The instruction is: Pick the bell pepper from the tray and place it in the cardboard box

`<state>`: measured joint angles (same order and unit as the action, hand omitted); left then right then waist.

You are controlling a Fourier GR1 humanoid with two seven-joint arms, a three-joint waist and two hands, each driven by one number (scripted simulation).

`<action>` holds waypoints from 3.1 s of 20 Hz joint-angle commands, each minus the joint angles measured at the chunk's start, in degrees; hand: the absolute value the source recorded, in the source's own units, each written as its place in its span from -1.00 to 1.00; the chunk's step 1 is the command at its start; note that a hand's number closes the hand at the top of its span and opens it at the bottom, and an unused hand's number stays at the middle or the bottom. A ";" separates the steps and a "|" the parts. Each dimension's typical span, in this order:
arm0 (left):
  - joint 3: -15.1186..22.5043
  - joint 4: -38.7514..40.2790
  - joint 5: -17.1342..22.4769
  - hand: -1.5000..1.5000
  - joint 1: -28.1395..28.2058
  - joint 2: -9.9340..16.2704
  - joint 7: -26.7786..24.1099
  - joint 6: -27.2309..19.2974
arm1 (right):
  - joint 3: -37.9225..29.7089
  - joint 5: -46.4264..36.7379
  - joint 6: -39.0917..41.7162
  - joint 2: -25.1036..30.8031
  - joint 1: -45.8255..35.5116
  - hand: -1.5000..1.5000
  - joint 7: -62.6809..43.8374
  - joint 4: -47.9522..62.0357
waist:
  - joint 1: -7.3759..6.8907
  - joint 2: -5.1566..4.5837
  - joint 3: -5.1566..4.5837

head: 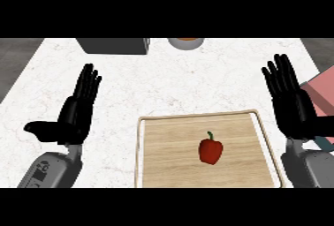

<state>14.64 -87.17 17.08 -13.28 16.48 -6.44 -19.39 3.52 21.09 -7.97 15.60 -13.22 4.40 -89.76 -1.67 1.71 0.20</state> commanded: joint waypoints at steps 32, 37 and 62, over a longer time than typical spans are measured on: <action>-3.24 -8.13 2.96 0.00 6.91 3.86 13.51 -0.34 | 15.11 -51.82 -6.90 16.03 40.75 -1.00 -60.58 -51.74 | -0.37 -2.15 -0.42; -4.86 -7.86 3.26 0.00 6.85 4.45 14.69 0.86 | 21.46 -55.28 -4.10 10.51 22.92 -1.00 -72.79 -47.21 | 0.03 -1.93 -0.37; -9.85 -7.98 0.26 0.00 6.34 0.91 16.78 3.41 | 22.08 -68.81 1.66 -13.26 11.69 -1.00 -71.79 -22.22 | 1.55 -1.70 -0.20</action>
<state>5.47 -93.39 18.00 -6.65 17.79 8.78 -15.82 27.38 -47.61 -6.31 4.80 -0.33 -64.38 -115.87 -0.04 0.01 -0.03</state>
